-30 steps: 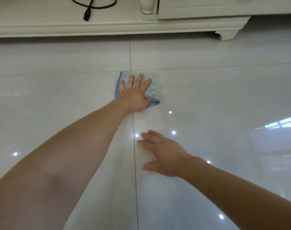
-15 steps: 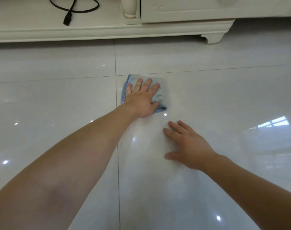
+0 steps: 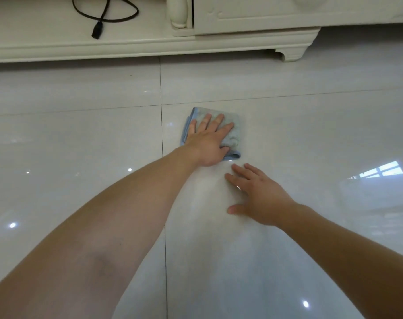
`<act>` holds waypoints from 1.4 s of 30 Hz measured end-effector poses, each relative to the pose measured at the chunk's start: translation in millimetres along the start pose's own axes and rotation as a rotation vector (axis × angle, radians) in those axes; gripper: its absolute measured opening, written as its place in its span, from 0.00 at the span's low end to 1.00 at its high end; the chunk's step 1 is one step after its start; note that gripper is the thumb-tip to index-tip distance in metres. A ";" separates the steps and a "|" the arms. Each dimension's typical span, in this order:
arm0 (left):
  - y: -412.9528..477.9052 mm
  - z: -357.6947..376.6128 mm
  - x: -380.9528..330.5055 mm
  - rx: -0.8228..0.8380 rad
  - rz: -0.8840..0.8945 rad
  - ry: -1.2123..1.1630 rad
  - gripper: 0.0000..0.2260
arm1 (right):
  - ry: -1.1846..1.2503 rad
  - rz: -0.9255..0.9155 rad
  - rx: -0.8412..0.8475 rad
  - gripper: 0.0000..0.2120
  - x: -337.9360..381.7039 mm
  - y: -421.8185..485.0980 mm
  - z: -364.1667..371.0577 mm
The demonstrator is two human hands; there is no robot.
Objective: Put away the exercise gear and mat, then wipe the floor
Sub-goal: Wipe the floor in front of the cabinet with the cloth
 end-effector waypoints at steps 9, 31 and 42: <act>-80.2 17.3 16.0 -0.017 0.026 -0.035 0.31 | -0.067 0.069 -0.054 0.33 -1.1 -17.1 -15.0; -268.7 5.1 226.3 -0.096 -0.363 -0.071 0.32 | -0.218 -0.085 0.111 0.37 124.7 2.1 21.3; -362.6 35.8 234.2 -0.043 -0.411 -0.027 0.38 | -0.289 -0.149 0.166 0.36 149.9 -10.6 32.0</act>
Point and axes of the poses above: each hand's wrist, its own y-axis towards the middle knuckle, its own z-axis out of the palm, x = y × z, the point moved 8 cm from there along y, towards the middle knuckle, and after that the axes turned 3 degrees about -y, right-handed, at the moved point
